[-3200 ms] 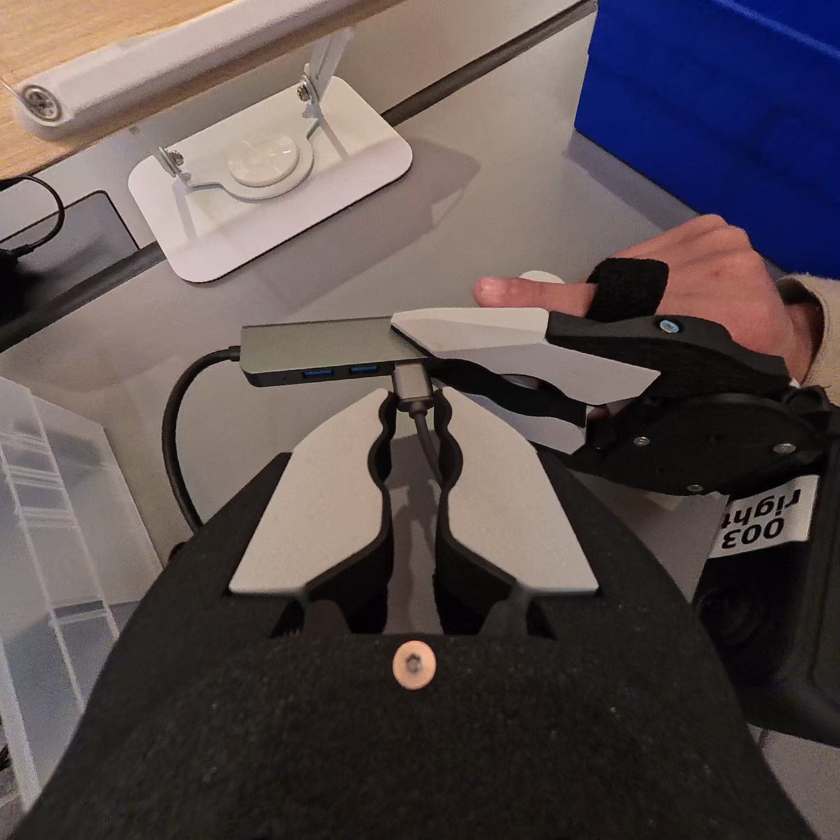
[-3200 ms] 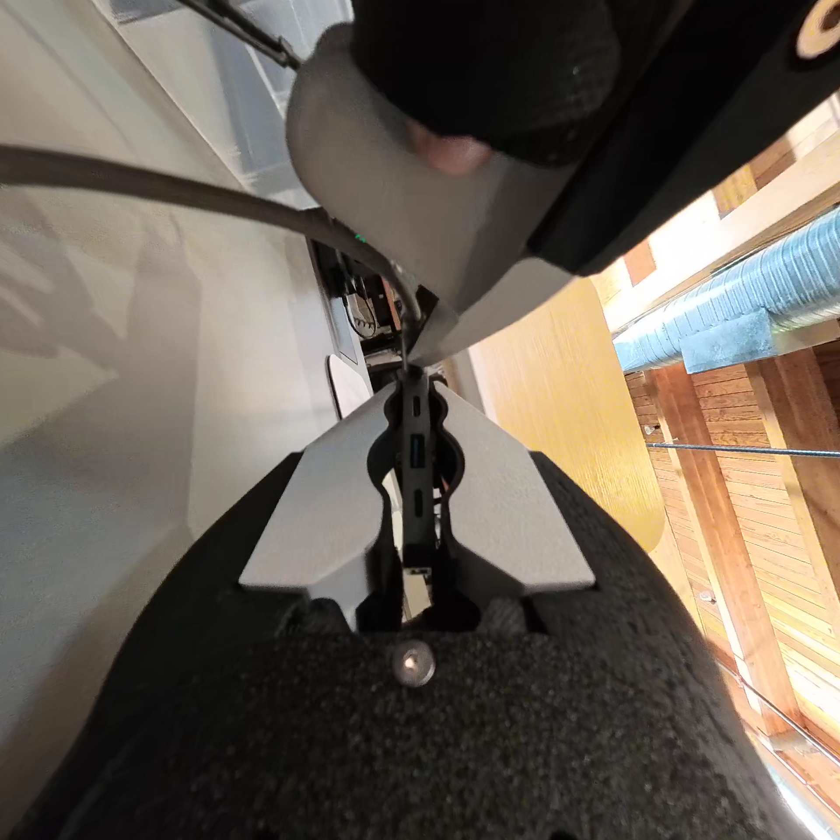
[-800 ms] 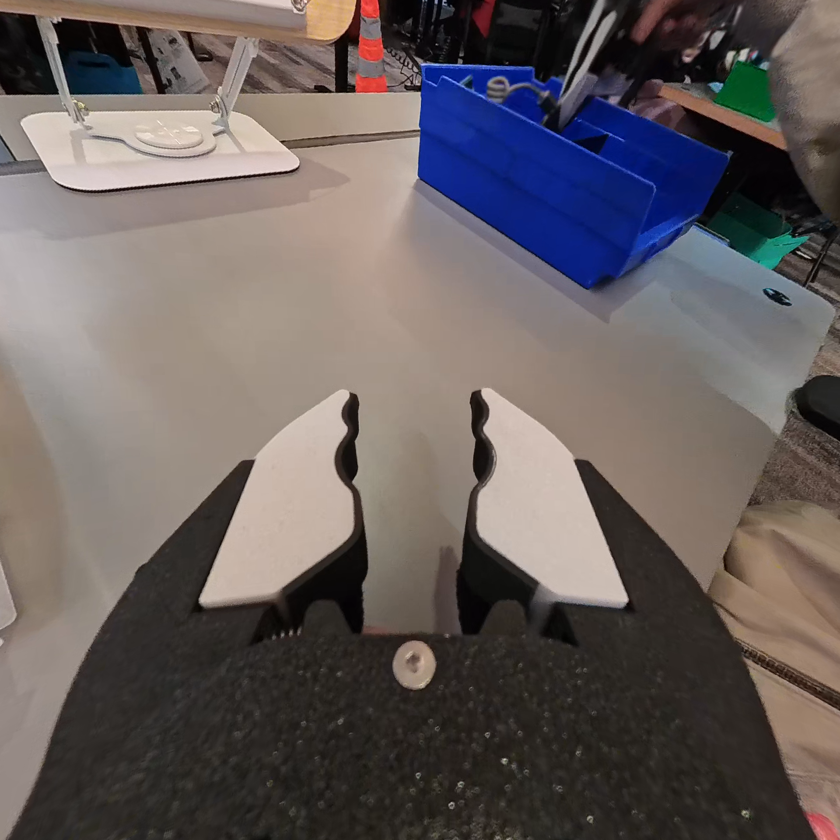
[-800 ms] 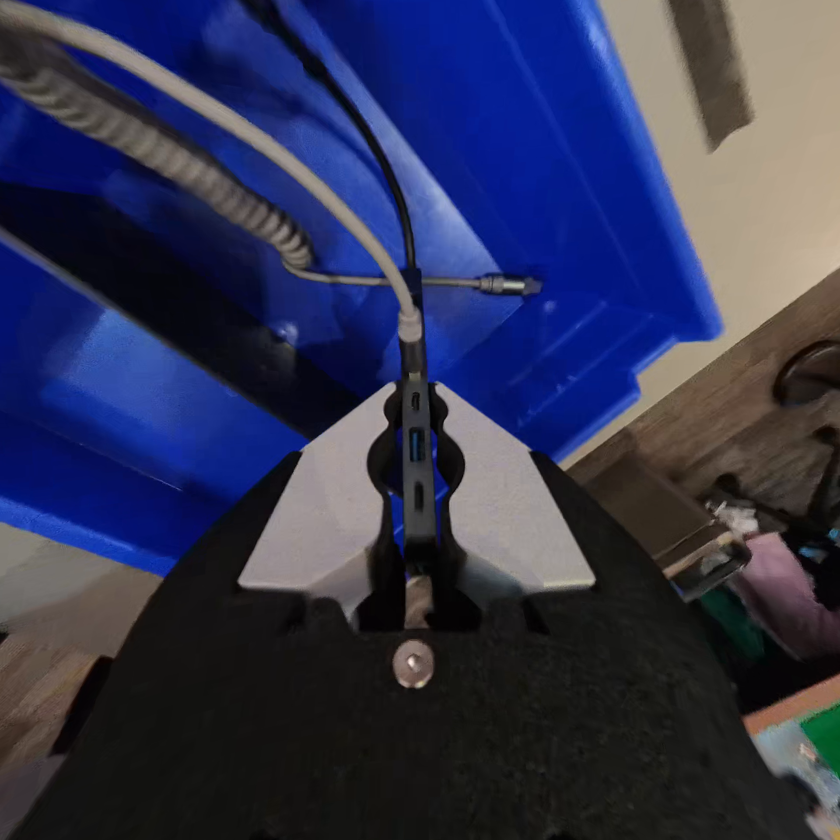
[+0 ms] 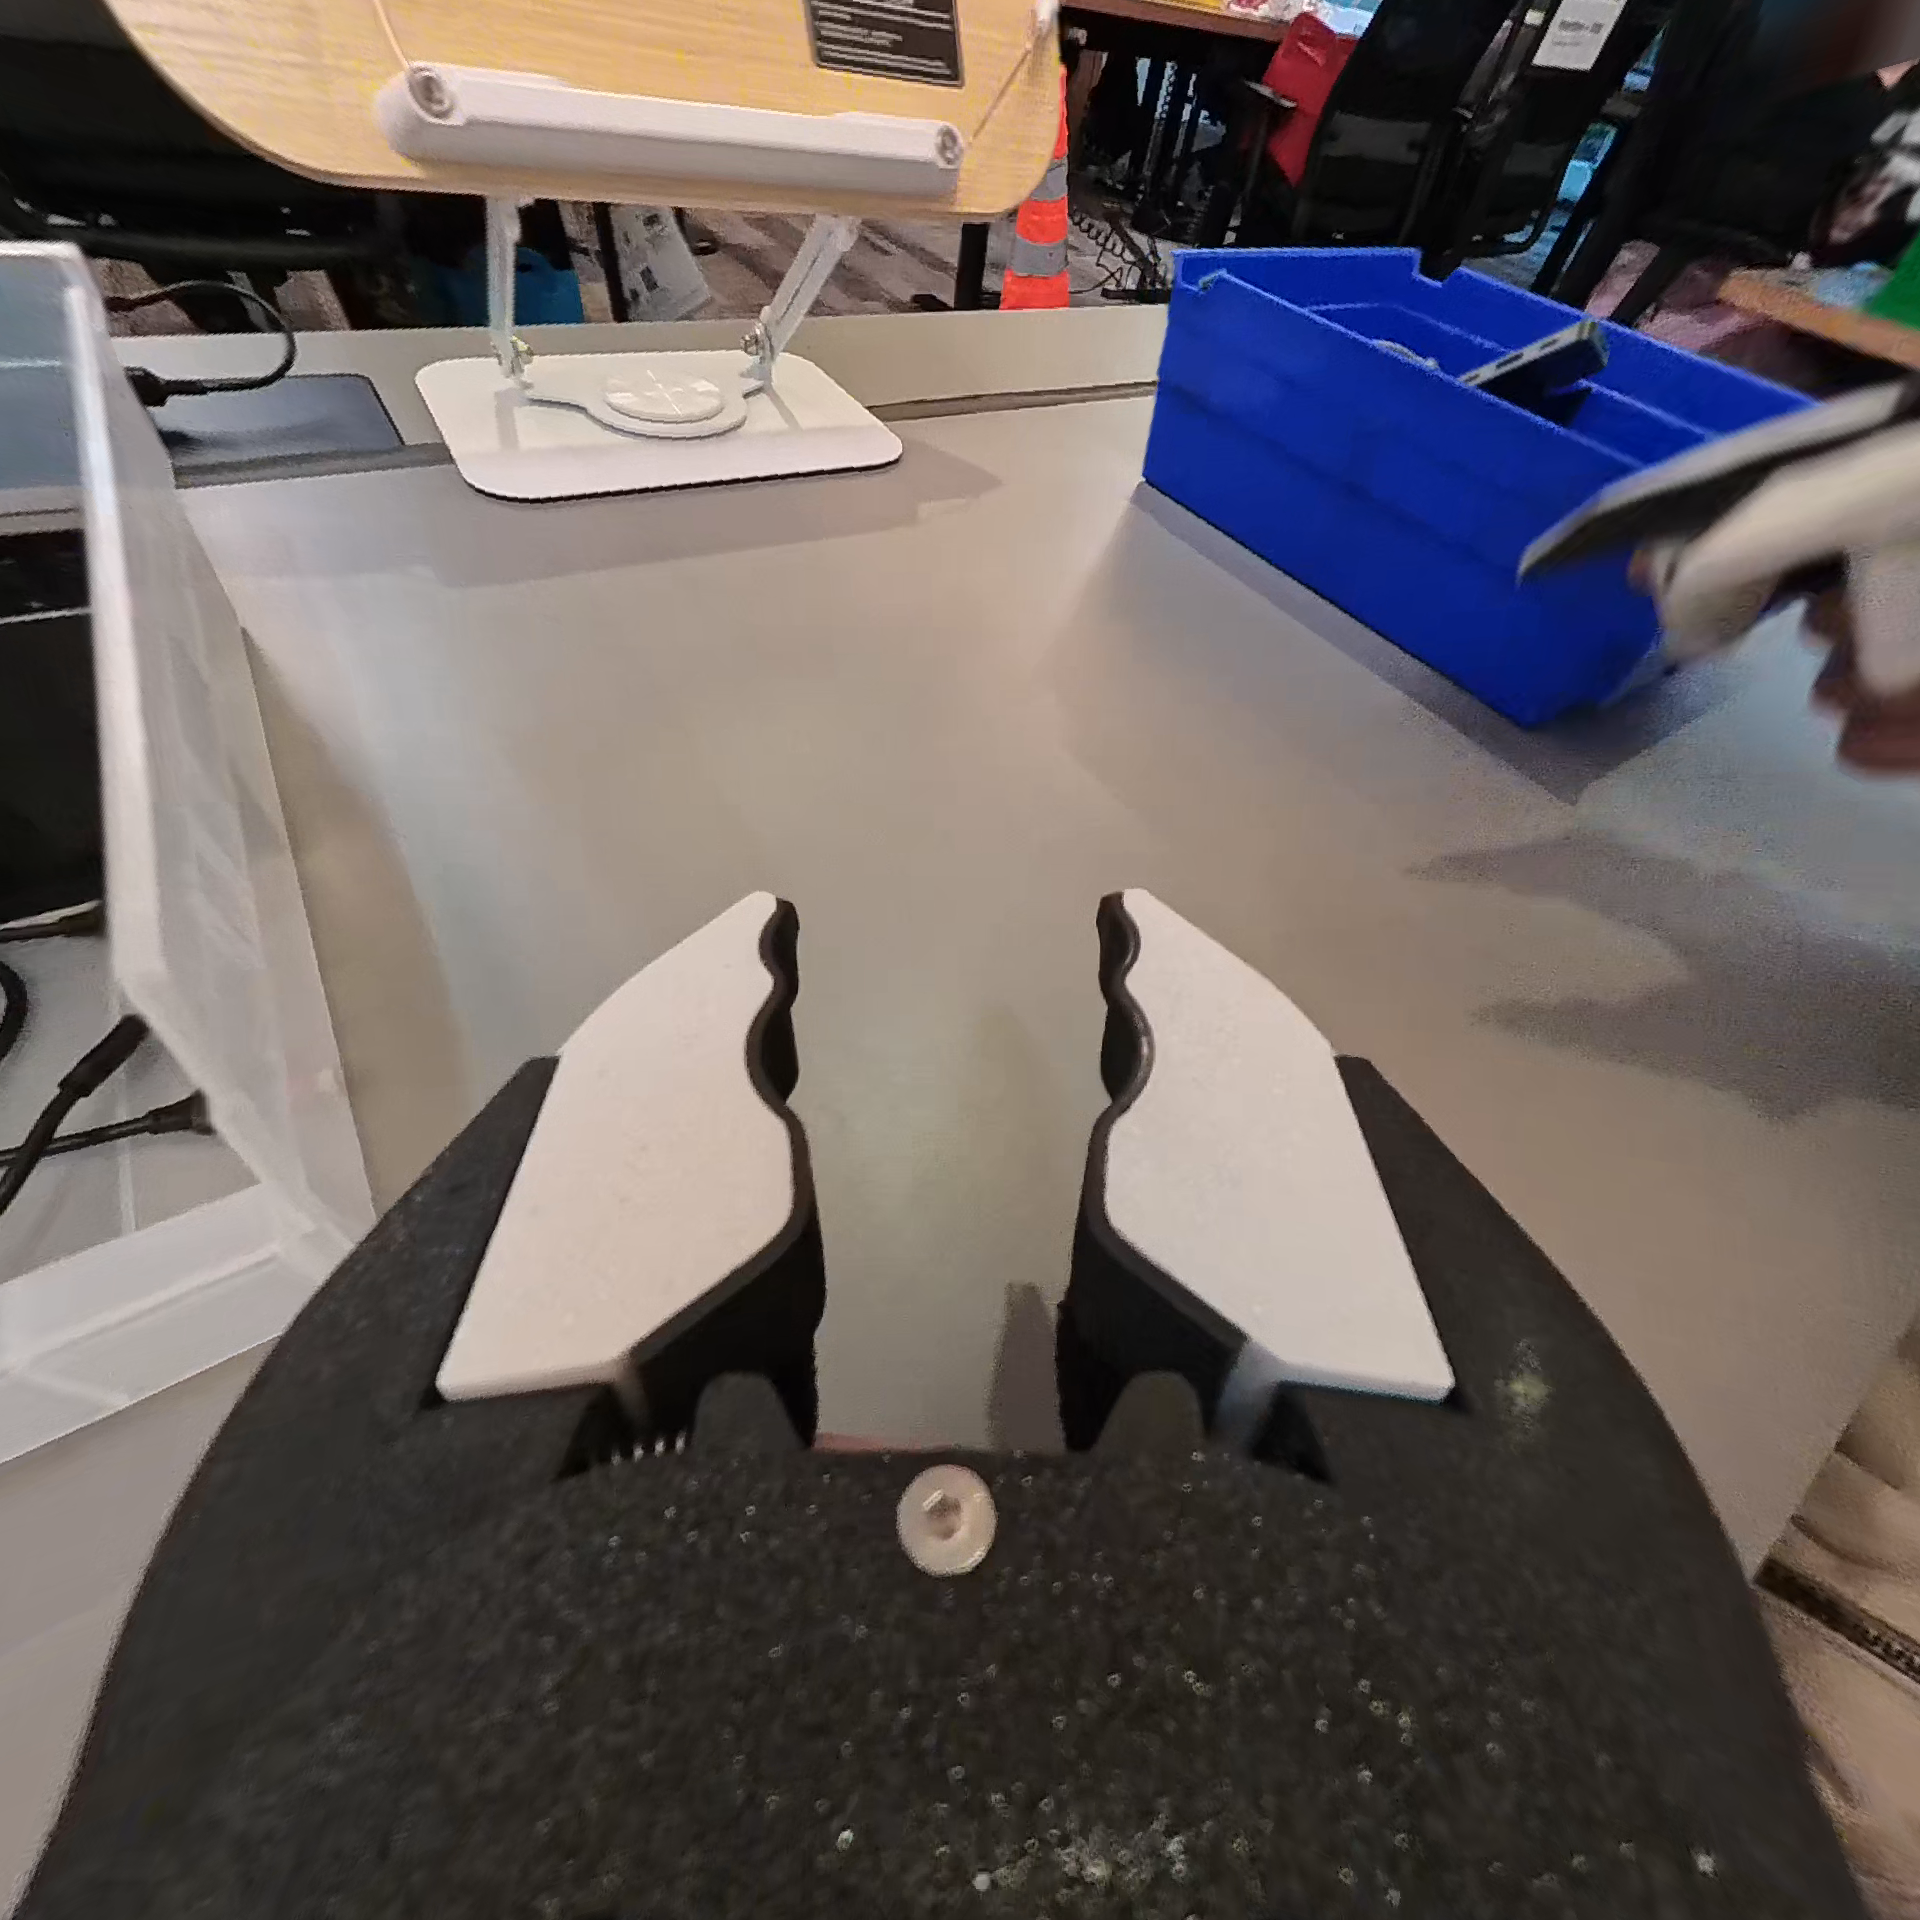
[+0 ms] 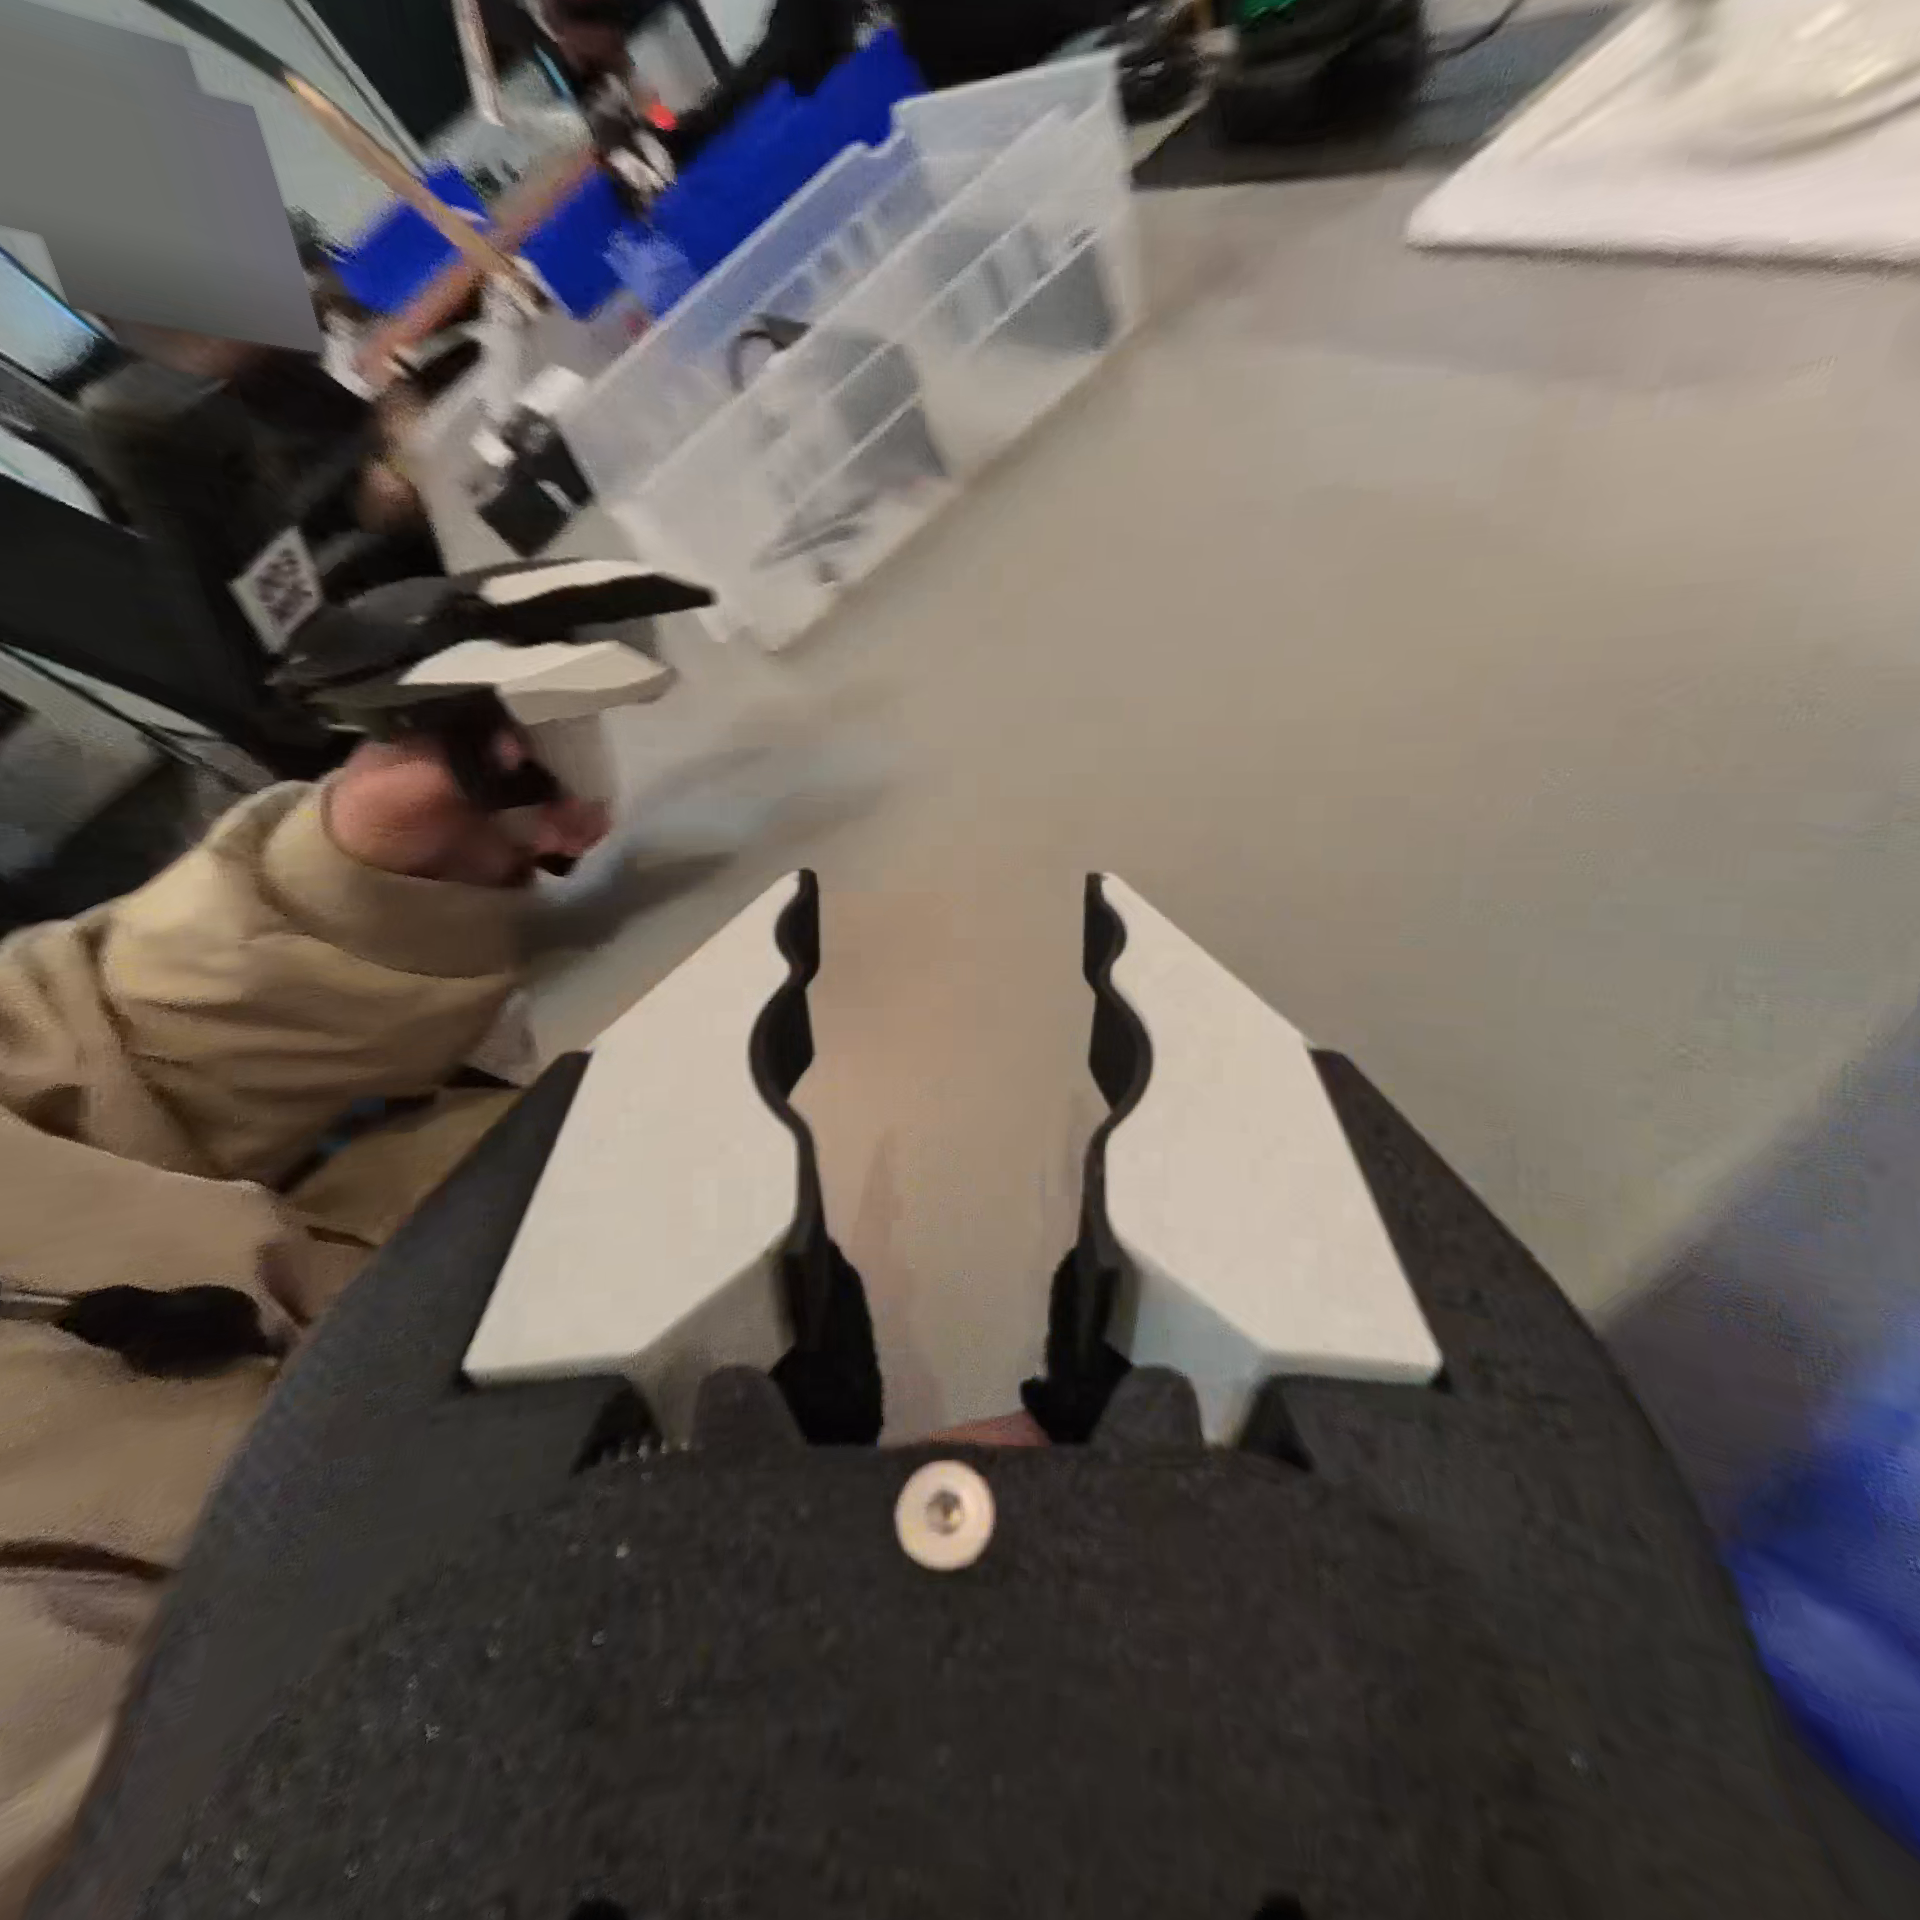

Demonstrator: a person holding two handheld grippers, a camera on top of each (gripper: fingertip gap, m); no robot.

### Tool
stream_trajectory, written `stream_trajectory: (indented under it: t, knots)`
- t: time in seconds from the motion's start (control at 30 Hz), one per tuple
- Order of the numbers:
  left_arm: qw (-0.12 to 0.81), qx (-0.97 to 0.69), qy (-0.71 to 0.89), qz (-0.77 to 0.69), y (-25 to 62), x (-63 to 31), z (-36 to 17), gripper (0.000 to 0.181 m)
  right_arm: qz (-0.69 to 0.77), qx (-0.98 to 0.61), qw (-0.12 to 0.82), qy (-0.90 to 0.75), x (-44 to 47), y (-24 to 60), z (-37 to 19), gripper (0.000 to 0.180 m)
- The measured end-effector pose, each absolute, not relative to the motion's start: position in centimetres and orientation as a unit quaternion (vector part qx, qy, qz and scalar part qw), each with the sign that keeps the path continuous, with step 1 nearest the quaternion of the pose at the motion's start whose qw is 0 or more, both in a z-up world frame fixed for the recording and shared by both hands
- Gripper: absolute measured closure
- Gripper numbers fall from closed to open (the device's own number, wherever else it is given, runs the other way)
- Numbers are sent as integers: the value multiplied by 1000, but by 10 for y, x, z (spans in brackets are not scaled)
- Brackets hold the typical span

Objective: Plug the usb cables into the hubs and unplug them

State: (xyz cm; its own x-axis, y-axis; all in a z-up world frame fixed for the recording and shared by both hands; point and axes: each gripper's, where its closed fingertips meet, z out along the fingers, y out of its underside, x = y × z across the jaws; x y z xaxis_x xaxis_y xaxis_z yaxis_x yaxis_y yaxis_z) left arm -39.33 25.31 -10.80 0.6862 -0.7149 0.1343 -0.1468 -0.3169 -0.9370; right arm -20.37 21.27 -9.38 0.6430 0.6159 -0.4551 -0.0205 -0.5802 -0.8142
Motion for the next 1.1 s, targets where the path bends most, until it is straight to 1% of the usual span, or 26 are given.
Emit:
stream_trajectory:
  t: [0.1,0.23,0.3,0.37,0.5,0.53,0.63,0.77,0.8,0.9,1.0,1.1]
  knots:
    - [517,-761,263,-290,257,-400,-103,125,387,-791,432,-195,-244,203,-115,128]
    - [524,-756,240,-311,261,-407,-96,126,347,-768,476,-250,-256,203,-119,128]
    - [529,-756,231,-308,266,-414,-93,127,353,-775,457,-256,-259,200,-126,128]
    - [547,-752,220,-295,274,-429,-83,128,355,-773,458,-257,-260,200,-125,128]
    - [577,-755,187,-250,310,-489,-54,129,346,-777,460,-256,-255,201,-128,128]
    - [566,-771,180,-227,323,-508,-54,129,348,-778,456,-255,-254,201,-129,128]
    - [478,-843,189,-158,354,-554,-73,124,358,-781,447,-249,-251,200,-131,128]
    - [393,-888,229,-66,382,-579,-99,121,366,-782,442,-244,-250,200,-131,128]
    - [384,-891,235,-62,387,-578,-102,121,367,-783,440,-243,-250,200,-131,128]
    - [384,-885,254,-77,400,-567,-99,129,361,-787,438,-242,-247,200,-134,128]
    - [374,-879,295,-2,410,-570,-100,130,359,-789,437,-240,-245,201,-135,129]
    - [398,-841,365,47,410,-554,-90,138,359,-791,435,-238,-243,201,-137,128]
